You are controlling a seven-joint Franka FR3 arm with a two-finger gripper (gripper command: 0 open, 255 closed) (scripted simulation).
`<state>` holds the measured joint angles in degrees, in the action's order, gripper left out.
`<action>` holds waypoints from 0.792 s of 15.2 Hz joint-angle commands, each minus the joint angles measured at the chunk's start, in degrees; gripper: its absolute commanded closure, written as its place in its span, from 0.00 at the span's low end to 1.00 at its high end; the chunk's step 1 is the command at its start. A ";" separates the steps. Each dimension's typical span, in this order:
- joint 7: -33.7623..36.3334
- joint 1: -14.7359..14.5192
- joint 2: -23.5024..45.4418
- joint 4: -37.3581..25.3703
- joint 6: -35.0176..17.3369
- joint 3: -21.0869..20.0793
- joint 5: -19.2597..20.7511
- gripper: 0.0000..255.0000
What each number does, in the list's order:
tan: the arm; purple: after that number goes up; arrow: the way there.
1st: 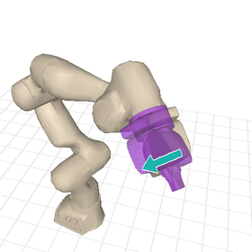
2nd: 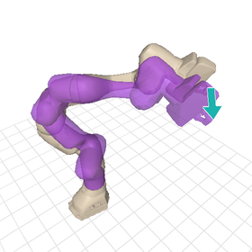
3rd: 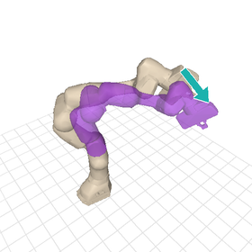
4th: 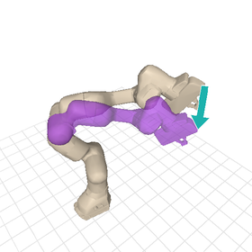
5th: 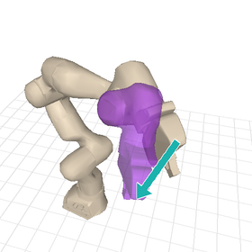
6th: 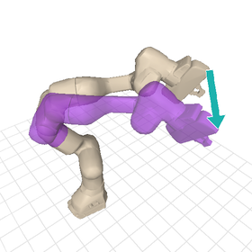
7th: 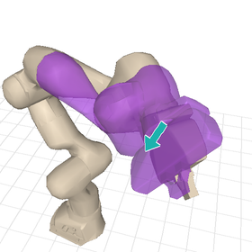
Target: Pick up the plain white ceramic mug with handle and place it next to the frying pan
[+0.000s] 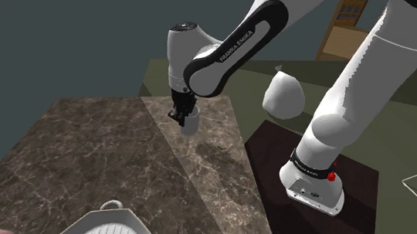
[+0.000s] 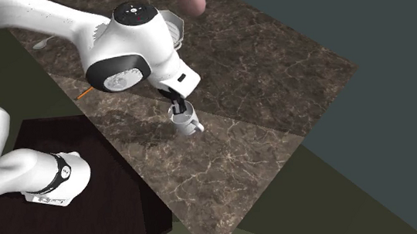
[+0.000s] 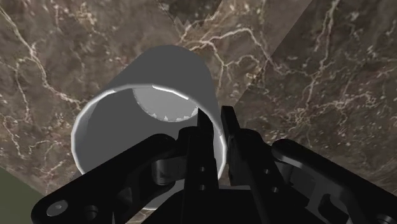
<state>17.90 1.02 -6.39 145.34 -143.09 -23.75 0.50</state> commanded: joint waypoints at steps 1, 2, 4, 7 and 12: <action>-0.65 -0.24 -1.44 -0.48 1.83 0.11 -0.93 1.00; -0.97 -0.33 -2.09 -0.74 2.70 0.20 -1.32 1.00; -1.53 -0.50 -3.34 -1.31 4.43 0.41 -2.00 1.00; -2.27 -0.73 -5.09 -2.26 7.03 0.73 -2.84 1.00; -3.23 -1.03 -7.68 -4.10 11.32 1.30 -3.87 1.00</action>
<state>14.96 0.03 -13.54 141.49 -132.56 -22.63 -3.17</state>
